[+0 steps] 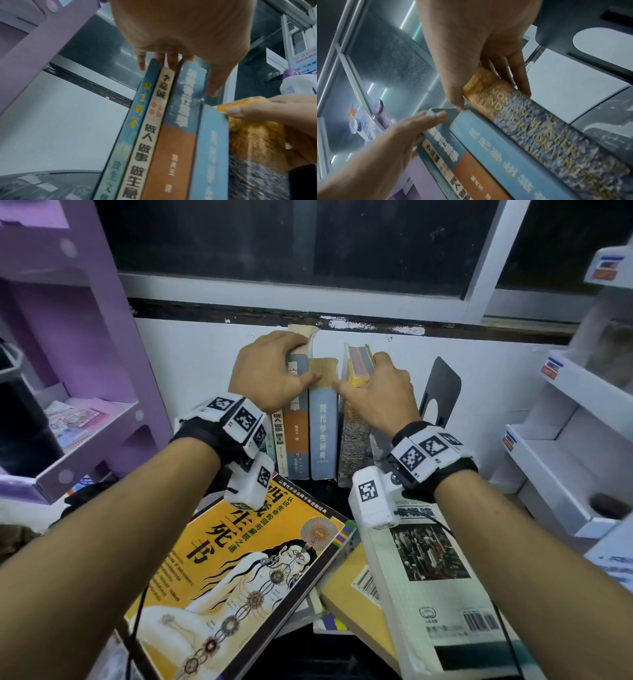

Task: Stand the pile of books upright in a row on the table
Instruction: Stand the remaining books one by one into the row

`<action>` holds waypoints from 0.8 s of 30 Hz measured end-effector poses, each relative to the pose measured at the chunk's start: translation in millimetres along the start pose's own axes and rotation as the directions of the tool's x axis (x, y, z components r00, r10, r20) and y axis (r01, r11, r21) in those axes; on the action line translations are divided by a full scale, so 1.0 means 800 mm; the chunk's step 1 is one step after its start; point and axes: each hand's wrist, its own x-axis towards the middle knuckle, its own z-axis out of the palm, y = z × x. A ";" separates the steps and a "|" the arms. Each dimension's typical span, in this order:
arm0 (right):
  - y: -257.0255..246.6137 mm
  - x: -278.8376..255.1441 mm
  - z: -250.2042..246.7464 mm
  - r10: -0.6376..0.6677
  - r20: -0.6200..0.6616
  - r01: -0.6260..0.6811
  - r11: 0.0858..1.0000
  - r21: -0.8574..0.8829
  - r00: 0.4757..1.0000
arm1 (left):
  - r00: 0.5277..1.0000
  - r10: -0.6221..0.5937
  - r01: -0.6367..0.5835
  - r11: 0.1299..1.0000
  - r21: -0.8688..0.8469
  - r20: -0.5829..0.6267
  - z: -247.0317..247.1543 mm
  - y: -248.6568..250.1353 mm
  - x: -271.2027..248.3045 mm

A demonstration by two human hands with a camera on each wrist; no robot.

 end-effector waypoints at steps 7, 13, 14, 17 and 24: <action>0.033 -0.009 -0.011 -0.086 0.254 0.054 0.990 0.132 0.963 | 0.995 -0.064 0.086 0.942 -0.323 0.079 0.007 -0.023 -0.005; 0.036 -0.014 -0.006 -0.106 0.266 0.066 0.986 0.154 0.958 | 0.996 -0.049 0.072 0.939 -0.337 0.077 0.011 -0.021 -0.004; 0.035 -0.013 -0.007 -0.108 0.273 0.069 0.986 0.150 0.956 | 0.996 -0.051 0.073 0.937 -0.341 0.073 0.012 -0.021 -0.004; 0.036 -0.011 -0.005 -0.116 0.275 0.072 0.984 0.164 0.955 | 0.997 -0.055 0.072 0.935 -0.347 0.058 0.013 -0.021 -0.006; 0.047 -0.002 0.010 -0.122 0.162 0.090 0.977 0.193 0.979 | 0.997 -0.065 0.075 0.939 -0.335 0.042 0.012 -0.017 -0.006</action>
